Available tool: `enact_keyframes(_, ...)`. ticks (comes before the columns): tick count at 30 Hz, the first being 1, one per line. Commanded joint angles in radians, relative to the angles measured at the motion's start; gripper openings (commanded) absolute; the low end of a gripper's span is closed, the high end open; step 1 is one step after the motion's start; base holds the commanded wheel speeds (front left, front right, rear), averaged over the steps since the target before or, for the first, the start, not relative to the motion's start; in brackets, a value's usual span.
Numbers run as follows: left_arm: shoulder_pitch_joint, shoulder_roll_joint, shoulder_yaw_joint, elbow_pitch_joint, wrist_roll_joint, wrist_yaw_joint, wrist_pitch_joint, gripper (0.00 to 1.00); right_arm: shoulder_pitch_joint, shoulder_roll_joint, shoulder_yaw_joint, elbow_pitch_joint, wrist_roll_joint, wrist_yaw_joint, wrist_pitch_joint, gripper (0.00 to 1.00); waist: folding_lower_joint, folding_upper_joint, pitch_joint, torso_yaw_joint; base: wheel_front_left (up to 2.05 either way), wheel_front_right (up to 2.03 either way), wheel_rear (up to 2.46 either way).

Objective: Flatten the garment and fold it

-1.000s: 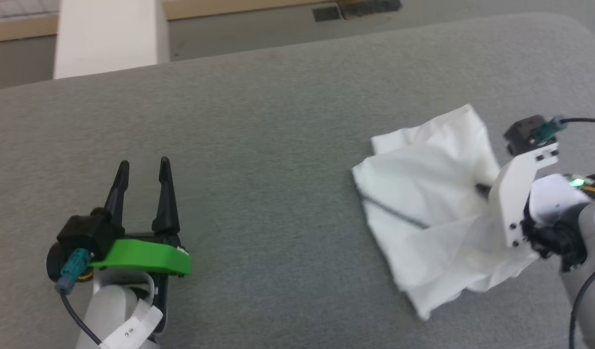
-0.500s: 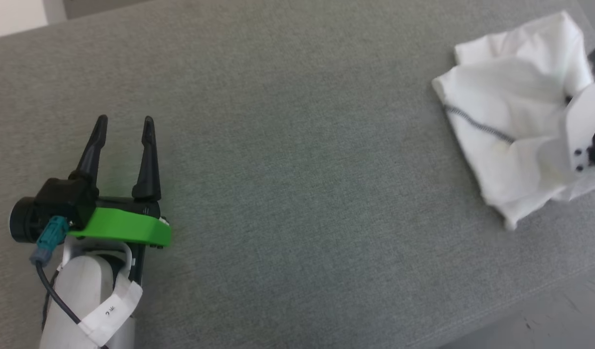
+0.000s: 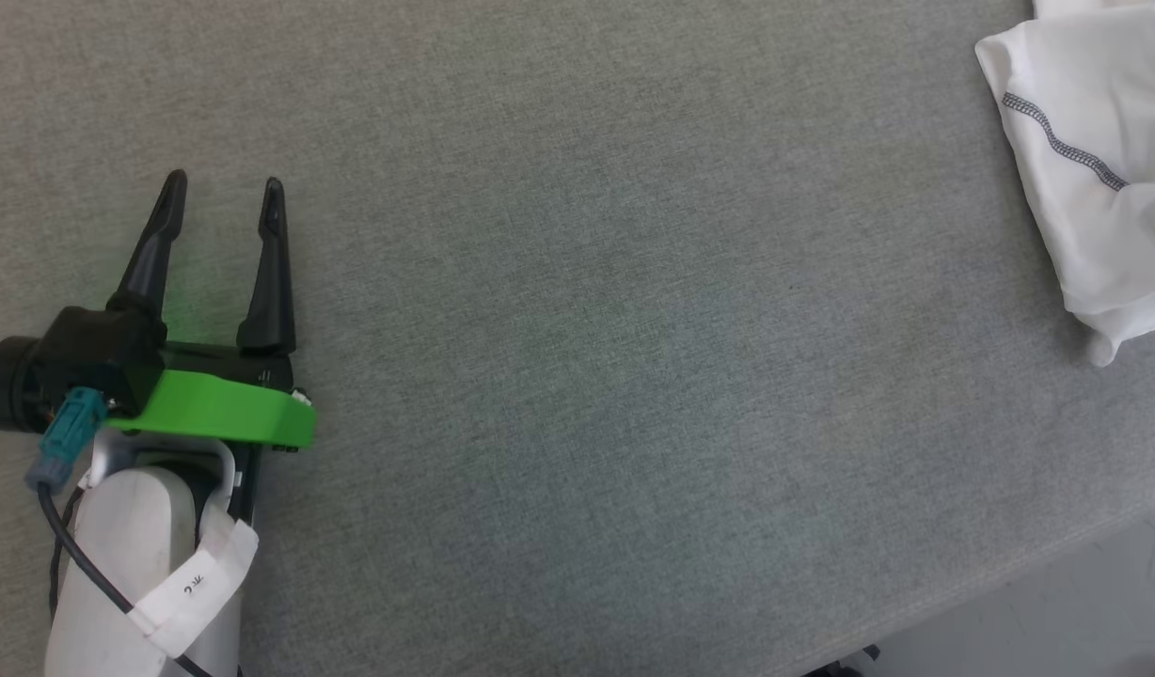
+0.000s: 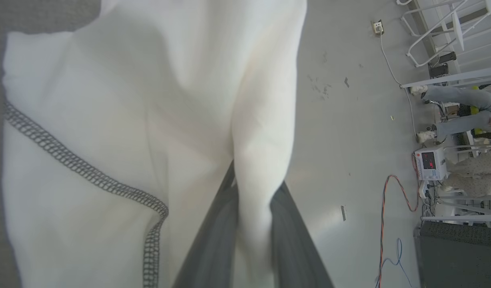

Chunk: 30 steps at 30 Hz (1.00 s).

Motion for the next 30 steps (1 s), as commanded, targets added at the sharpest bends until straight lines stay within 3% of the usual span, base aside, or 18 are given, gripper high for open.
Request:
enact_keyframes(1, -0.005, 0.009, 0.004, 0.001, -0.004, 0.007, -0.003, 1.00, -0.020, 0.005, -0.019, 0.003, -0.028, -0.002, -0.019, 0.23, -0.0001, -0.0001, -0.014, 0.003, 0.00, 0.00, 0.00)
enact_keyframes(2, -0.002, 0.008, 0.005, 0.005, -0.007, 0.008, -0.006, 1.00, -0.019, 0.005, -0.027, 0.010, -0.045, -0.002, -0.028, 0.82, -0.0001, -0.0001, -0.024, 0.005, 0.00, 0.00, 0.00)
enact_keyframes(3, 0.001, 0.006, 0.004, 0.010, -0.010, 0.009, -0.010, 1.00, -0.017, 0.010, -0.036, 0.011, -0.056, -0.002, -0.033, 1.00, -0.0001, -0.0001, -0.035, 0.006, 0.00, 0.00, 0.00)
enact_keyframes(8, 0.020, -0.023, -0.009, 0.058, -0.027, 0.012, -0.044, 1.00, 0.009, 0.011, -0.074, 0.001, -0.055, -0.002, -0.132, 1.00, -0.0001, -0.0001, -0.124, 0.028, 0.00, 0.00, 0.00)
enact_keyframes(15, 0.064, -0.067, -0.016, 0.141, -0.058, 0.017, -0.084, 1.00, 0.103, 0.008, -0.054, -0.041, 0.081, -0.002, -0.271, 1.00, -0.0001, -0.0001, -0.269, 0.084, 0.00, 0.00, 0.00)
enact_keyframes(22, 0.116, -0.101, -0.017, 0.202, -0.088, 0.022, -0.103, 1.00, 0.282, 0.048, -0.006, -0.220, 0.277, -0.002, -0.401, 1.00, -0.0001, -0.0001, -0.386, 0.165, 0.00, 0.00, 0.00)
enact_keyframes(30, 0.144, -0.126, -0.027, 0.245, -0.107, 0.023, -0.109, 1.00, 0.527, 0.157, 0.034, -0.437, 0.368, -0.002, -0.523, 1.00, -0.0001, -0.0001, -0.459, 0.262, 0.00, 0.00, 0.00)
